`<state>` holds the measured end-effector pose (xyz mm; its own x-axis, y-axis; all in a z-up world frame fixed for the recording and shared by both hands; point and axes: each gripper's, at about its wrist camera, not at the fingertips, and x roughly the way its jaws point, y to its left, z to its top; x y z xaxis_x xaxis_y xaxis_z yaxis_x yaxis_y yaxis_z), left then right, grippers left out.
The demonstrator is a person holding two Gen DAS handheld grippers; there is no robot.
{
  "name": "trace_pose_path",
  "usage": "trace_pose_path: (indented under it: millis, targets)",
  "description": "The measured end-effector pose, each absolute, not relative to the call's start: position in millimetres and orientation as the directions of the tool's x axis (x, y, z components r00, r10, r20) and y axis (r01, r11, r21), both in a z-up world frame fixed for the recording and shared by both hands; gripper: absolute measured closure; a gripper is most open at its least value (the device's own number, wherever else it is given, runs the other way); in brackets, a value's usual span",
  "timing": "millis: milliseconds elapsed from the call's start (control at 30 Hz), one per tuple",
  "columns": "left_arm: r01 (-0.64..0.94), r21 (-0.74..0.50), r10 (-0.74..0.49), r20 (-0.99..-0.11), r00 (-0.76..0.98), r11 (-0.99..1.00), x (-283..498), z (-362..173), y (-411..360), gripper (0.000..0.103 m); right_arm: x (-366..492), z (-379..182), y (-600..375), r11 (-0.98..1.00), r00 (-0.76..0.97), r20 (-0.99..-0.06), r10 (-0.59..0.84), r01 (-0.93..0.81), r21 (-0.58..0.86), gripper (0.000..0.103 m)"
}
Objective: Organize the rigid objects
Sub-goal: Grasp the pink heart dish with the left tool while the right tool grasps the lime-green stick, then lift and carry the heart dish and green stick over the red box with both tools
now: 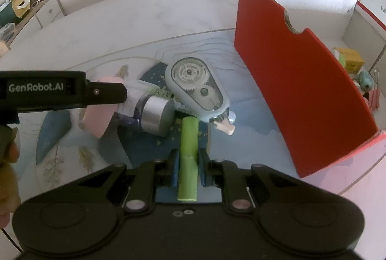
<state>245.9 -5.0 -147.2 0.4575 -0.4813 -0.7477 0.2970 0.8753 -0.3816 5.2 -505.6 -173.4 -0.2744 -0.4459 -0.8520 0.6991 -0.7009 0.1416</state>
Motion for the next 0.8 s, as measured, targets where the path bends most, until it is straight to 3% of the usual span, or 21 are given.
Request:
trace_pose_path:
  millis: [333, 467, 800]
  targets:
    - [0.3, -0.363, -0.469, -0.743, 0.477, 0.882, 233, -140, 1, 0.043, 15, -163, -484, -0.704, -0.26, -0.842, -0.473, 0.686, 0.184, 0.088]
    - [0.316, -0.354, -0.471, -0.732, 0.492, 0.88, 226, -134, 3, 0.063, 19, -156, -475, -0.697, -0.258, -0.829, -0.496, 0.687, 0.204, 0.088]
    - [0.334, -0.309, -0.446, -0.738, 0.507, 0.89, 219, -131, -1, 0.064, 25, -150, -461, -0.714, -0.276, -0.822, -0.499, 0.668, 0.209, 0.088]
